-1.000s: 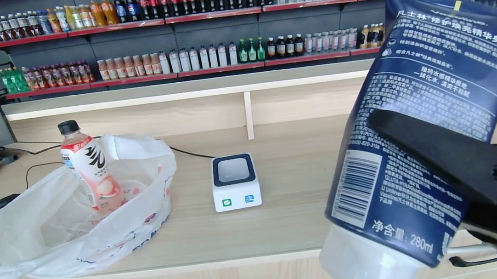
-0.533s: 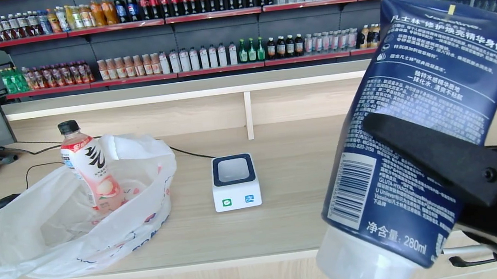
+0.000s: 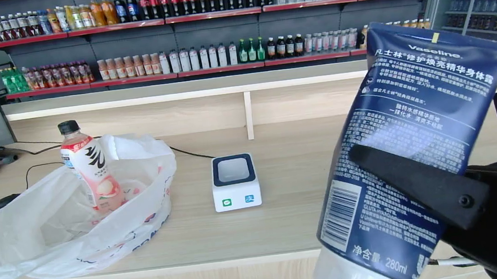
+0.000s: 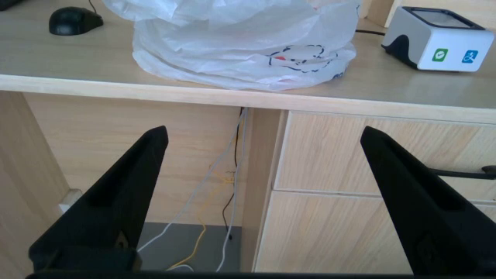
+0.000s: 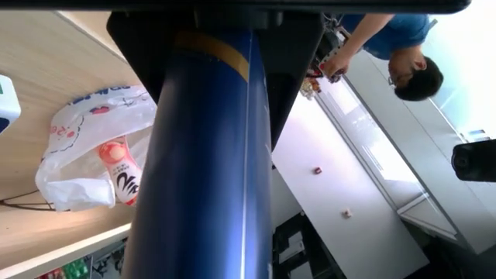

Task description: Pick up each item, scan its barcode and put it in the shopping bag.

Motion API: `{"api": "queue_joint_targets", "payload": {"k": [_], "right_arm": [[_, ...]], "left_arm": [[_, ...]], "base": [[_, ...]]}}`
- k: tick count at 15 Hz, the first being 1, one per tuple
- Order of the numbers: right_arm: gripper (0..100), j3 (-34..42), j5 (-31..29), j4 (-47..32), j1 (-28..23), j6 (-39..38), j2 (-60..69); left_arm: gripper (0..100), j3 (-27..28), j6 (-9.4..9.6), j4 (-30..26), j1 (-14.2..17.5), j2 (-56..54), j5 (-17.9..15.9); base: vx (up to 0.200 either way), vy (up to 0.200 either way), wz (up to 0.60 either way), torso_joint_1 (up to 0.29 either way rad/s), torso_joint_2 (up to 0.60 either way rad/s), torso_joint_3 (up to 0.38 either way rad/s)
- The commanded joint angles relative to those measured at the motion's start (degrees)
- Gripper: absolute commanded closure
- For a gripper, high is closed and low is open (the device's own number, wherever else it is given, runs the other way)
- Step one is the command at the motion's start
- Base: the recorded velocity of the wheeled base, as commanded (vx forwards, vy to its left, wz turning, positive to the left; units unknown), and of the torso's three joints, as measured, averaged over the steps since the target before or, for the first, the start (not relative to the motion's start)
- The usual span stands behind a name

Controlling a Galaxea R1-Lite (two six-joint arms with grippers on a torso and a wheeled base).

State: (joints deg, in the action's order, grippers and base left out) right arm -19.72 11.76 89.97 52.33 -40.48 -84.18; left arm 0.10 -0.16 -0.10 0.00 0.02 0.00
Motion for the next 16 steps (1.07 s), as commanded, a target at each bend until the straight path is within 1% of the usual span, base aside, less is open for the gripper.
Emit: {"api": "queue_joint_targets", "payload": {"k": [1,4,5,6,8,10,12,13,16], "right_arm": [[100,1.27,0.1,0.03,-0.48,1.73,-1.52],[100,4.34,-0.25,0.03,-1.97,7.97,-4.33],[100,6.1,-0.25,0.03,-4.79,14.73,-7.41],[100,6.37,-0.34,0.03,-6.46,18.16,-8.55],[100,6.63,-0.43,0.03,-12.96,25.1,-10.75],[100,5.22,-0.25,0.03,-19.11,33.28,-12.68],[100,4.96,-0.95,0.03,-21.31,35.91,-12.42],[100,5.93,-6.93,0.03,-25.35,39.78,-11.54],[100,6.1,-7.55,0.03,-25.44,42.24,-11.71]], "left_arm": [[0,-0.01,-0.02,0.01,0.0,-0.02,0.0],[0,-0.01,0.07,0.01,0.0,-0.02,0.0],[0,-0.01,0.07,0.01,0.0,-0.02,0.0],[0,-0.01,0.07,0.01,0.0,-0.02,0.0],[0,-0.01,-0.02,0.01,0.0,-0.02,0.0],[0,-0.01,-0.02,0.01,0.0,-0.02,0.0],[0,-0.01,-0.02,0.01,0.0,-0.02,0.0],[0,-0.01,-0.02,0.01,0.0,-0.02,0.0],[0,-0.01,-0.11,0.01,0.0,-0.02,0.0]], "base": [[0.0,0.0,0.0,0.0,0.0,0.0],[0.0,0.0,0.0,0.0,0.0,0.0],[0.0,0.0,0.0,0.0,0.0,0.0],[0.0,0.0,0.0,0.0,0.0,0.0],[0.0,0.0,0.0,0.0,0.0,0.0],[0.0,0.0,0.0,0.0,0.0,0.0],[0.0,0.0,0.0,0.0,0.0,0.0],[0.0,0.0,0.0,0.0,0.0,0.0],[0.0,0.0,0.0,0.0,0.0,0.0]]}}
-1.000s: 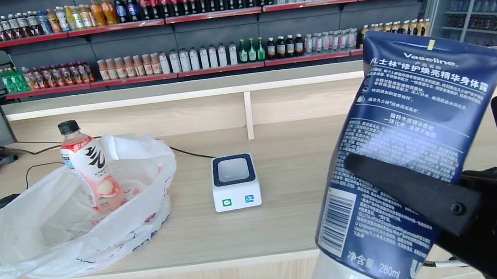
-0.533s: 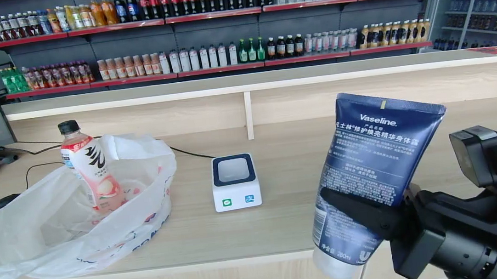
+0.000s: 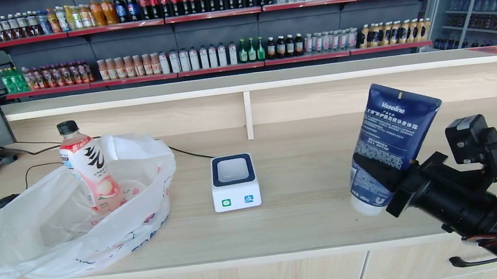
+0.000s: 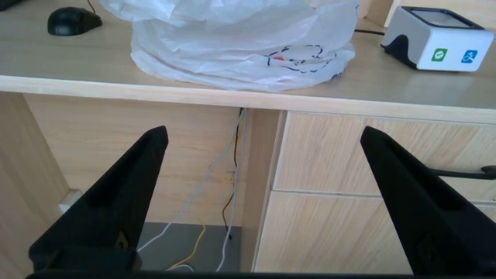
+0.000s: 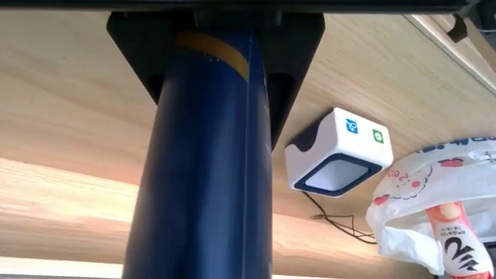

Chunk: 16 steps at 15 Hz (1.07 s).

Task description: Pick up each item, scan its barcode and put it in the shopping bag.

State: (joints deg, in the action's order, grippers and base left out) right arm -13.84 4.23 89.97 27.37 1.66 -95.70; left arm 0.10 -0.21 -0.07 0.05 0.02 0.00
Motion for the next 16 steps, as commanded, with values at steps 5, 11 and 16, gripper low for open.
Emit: {"api": "queue_joint_targets", "payload": {"k": [5,11,16], "right_arm": [[100,1.09,-0.1,0.03,-0.65,0.54,-0.02],[100,1.27,-0.1,0.03,-0.65,0.98,0.25],[100,-0.05,-0.1,0.03,-1.88,0.98,1.13]], "left_arm": [[0,-0.01,-0.06,-0.01,0.04,-0.02,0.0],[0,-0.01,-0.14,-0.01,0.04,-0.02,0.0],[0,-0.01,-0.23,-0.01,0.04,-0.02,0.0]], "base": [[0.0,0.12,0.0,0.0,0.0,0.0],[0.0,0.2,0.0,0.005,0.0,0.002],[0.0,0.2,0.0,0.002,0.0,0.001]]}}
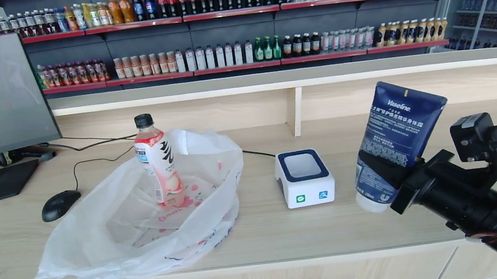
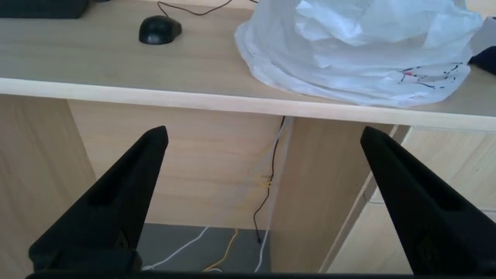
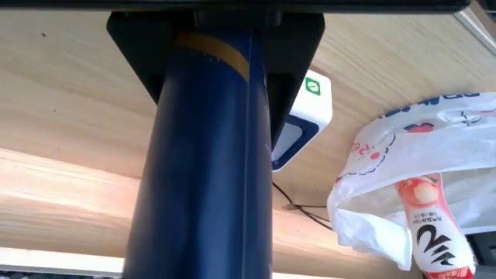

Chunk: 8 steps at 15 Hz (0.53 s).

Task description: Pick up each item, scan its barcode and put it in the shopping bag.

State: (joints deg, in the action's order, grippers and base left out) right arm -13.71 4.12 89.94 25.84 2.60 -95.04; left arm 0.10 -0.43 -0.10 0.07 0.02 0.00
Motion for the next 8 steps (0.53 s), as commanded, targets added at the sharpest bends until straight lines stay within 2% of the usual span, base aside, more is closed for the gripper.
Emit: {"api": "queue_joint_targets", "payload": {"k": [1,4,6,8], "right_arm": [[100,0.27,0.01,0.06,-0.8,0.04,0.82],[100,-0.52,0.1,0.06,-0.97,2.68,0.56],[100,-0.35,1.24,0.06,-1.32,5.49,0.56],[100,-1.75,6.6,0.06,-1.32,15.16,0.56]], "left_arm": [[0,-0.01,-0.01,0.01,0.01,-0.02,0.0],[0,-0.01,-0.01,0.01,0.01,-0.02,0.0],[0,-0.01,0.08,0.01,0.01,-0.02,0.0],[0,-0.01,0.34,0.01,-0.07,-0.02,0.0]], "base": [[0.0,0.2,0.0,0.002,0.01,0.002],[0.0,0.2,0.0,-0.001,0.0,0.002],[0.0,0.0,0.0,0.0,0.0,0.0],[0.0,0.0,0.0,0.0,0.0,0.0]]}}
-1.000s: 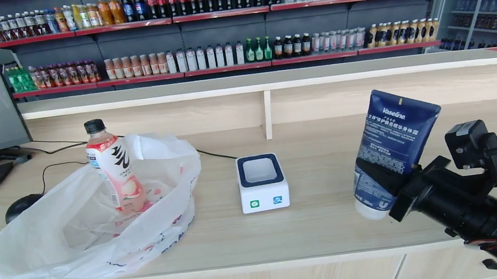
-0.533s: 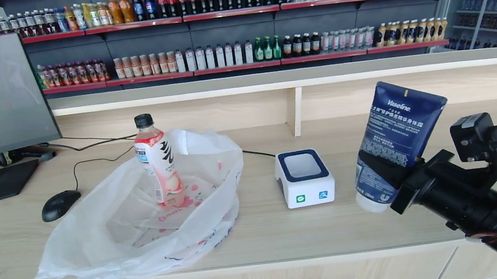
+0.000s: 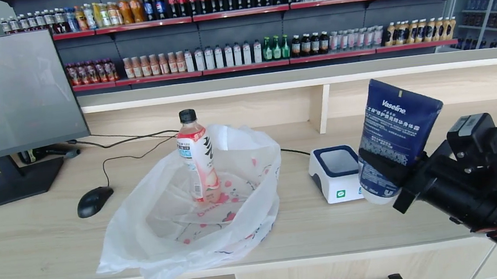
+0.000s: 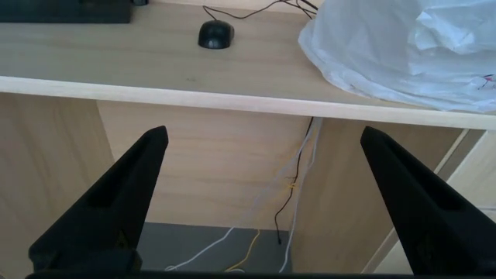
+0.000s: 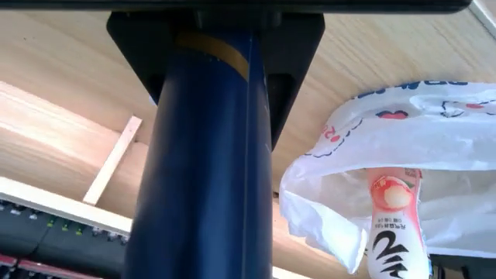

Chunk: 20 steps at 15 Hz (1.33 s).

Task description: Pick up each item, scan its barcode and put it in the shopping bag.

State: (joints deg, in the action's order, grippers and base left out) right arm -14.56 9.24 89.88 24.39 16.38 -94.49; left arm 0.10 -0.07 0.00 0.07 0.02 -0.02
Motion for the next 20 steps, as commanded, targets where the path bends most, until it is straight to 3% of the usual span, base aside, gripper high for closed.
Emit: {"api": "queue_joint_targets", "payload": {"k": [1,5,9,14,20], "right_arm": [[100,-2.93,5.7,0.12,0.3,9.19,-0.61],[100,-10.32,8.43,0.12,0.48,28.79,-4.83],[100,-14.1,19.06,0.12,-2.33,40.83,-8.43],[100,-15.59,32.77,0.12,-9.63,49.62,-11.24],[100,-17.17,39.01,0.12,-9.89,57.53,-17.13]], "left_arm": [[0,-0.01,-0.01,-0.09,-0.07,-0.02,0.02],[0,-0.01,-0.01,-0.09,0.01,-0.02,0.02],[0,-0.01,-0.01,-0.09,-0.07,-0.02,0.02],[0,-0.01,-0.01,-0.09,-0.07,-0.02,0.02],[0,-0.01,-0.01,-0.09,-0.07,-0.02,0.02]], "base": [[0.0,0.0,0.0,0.0,0.0,0.0],[0.0,0.0,0.0,0.0,0.0,0.0],[0.0,0.0,0.0,0.0,0.0,0.0],[0.0,0.0,0.0,0.0,0.0,0.0],[0.0,0.0,0.0,0.0,0.0,0.0]]}}
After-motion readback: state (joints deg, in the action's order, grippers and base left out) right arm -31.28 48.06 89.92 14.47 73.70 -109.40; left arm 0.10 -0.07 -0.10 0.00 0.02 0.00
